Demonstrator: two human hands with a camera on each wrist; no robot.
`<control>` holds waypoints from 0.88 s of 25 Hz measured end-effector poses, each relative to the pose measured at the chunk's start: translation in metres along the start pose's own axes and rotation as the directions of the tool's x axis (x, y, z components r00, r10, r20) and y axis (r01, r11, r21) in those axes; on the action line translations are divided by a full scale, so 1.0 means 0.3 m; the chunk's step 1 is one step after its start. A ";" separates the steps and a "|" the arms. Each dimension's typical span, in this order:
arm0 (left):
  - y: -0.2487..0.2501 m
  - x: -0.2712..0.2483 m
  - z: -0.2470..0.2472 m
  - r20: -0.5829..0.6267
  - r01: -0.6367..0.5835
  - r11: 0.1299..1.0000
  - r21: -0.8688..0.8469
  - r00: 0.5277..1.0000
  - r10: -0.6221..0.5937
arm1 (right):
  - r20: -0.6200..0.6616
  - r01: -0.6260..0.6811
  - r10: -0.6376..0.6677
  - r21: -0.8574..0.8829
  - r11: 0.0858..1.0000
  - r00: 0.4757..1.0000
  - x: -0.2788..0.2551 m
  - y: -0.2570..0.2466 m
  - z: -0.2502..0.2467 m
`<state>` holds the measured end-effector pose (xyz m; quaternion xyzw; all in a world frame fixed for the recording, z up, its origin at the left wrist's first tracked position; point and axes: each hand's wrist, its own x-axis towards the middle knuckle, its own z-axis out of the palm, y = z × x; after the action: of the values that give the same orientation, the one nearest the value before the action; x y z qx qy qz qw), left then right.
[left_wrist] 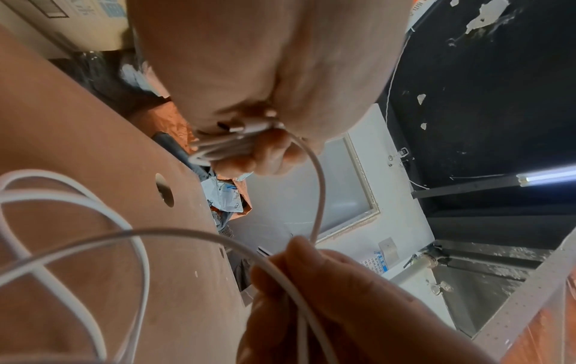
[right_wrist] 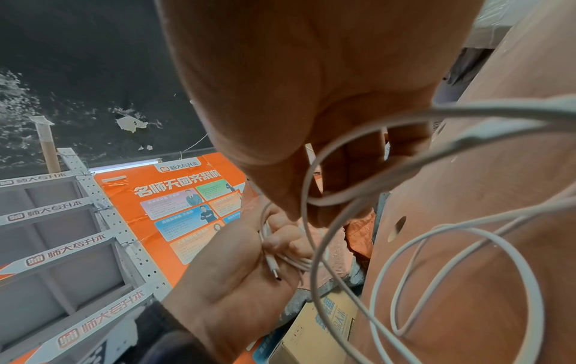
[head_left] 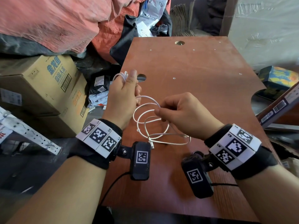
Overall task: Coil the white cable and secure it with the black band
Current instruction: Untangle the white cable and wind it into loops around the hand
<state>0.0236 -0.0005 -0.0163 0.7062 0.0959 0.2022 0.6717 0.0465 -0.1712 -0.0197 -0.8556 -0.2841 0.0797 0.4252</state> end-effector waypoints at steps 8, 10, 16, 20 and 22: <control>-0.005 -0.024 -0.003 0.210 0.209 0.976 0.067 0.953 -0.218 | -0.057 0.057 -0.053 0.067 0.996 0.997 0.007 -0.004 0.002; 0.006 -0.028 0.001 0.252 0.258 0.965 0.051 0.932 -0.262 | -0.092 0.066 -0.060 0.066 0.996 0.994 0.005 -0.008 0.002; 0.015 -0.042 -0.009 0.312 0.253 0.960 0.117 0.908 -0.278 | -0.147 0.083 -0.081 0.010 0.996 0.986 0.019 0.010 0.005; 0.022 -0.048 -0.006 0.341 0.277 0.958 0.078 0.896 -0.286 | -0.195 0.066 -0.063 0.007 0.998 0.979 0.023 0.021 0.001; 0.032 -0.036 -0.023 0.332 0.349 0.936 -0.055 0.890 -0.312 | -0.231 0.052 -0.049 0.006 0.999 0.972 0.025 0.029 -0.001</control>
<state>0.0096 0.0007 -0.0083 0.6636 0.0935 -0.0267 0.7417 0.0565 -0.1712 -0.0254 -0.8491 -0.2537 -0.0295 0.4624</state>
